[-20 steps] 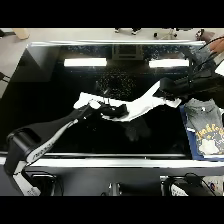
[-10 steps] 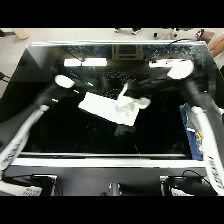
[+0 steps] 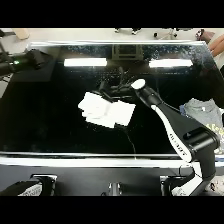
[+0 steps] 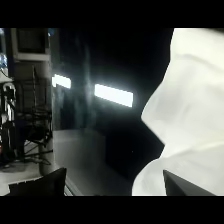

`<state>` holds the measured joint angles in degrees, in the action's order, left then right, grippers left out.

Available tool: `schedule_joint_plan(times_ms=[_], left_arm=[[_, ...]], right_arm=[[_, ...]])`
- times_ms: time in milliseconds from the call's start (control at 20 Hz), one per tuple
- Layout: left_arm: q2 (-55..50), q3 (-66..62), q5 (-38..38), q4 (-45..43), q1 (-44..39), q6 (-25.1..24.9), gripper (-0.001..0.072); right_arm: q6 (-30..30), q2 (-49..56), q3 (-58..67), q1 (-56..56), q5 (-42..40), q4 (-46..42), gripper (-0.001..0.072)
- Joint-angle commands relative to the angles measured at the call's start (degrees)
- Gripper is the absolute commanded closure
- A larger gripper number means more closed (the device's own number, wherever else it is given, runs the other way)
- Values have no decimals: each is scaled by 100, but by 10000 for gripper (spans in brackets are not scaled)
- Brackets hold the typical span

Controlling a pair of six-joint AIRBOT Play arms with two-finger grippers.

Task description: Fold the shirts.

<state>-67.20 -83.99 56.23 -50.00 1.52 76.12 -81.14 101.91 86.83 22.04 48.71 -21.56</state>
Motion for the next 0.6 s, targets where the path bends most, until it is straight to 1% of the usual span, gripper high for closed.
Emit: schedule_joint_plan(times_ms=[0,100,150,200,250,350,450,500,550], left_arm=[[278,-4,601,-673,149,22,684],[251,0,575,-750,149,24,684],[245,15,573,-745,146,24,684],[243,22,575,-748,120,24,684],[243,22,570,-748,85,24,684],[238,22,573,-748,11,24,683],[238,22,575,-745,-44,42,683],[238,22,577,-745,-63,42,683],[238,22,577,-743,-66,44,683]], right_arm=[[-527,-413,24,-817,1342,-1707,82],[-1128,-632,17,-1335,2472,-3866,80],[-1414,-623,-42,-1493,2931,-4627,79],[-1486,-619,-267,-1617,3147,-4780,79],[-1458,-619,-555,-1657,3152,-4457,78],[-1073,-612,-1178,-1526,2542,-3587,20],[-1073,-494,-1580,-1287,1725,-3189,23],[-1062,-387,-1620,-1202,1508,-2922,39],[-935,-289,-1620,-1132,1320,-2579,39]])
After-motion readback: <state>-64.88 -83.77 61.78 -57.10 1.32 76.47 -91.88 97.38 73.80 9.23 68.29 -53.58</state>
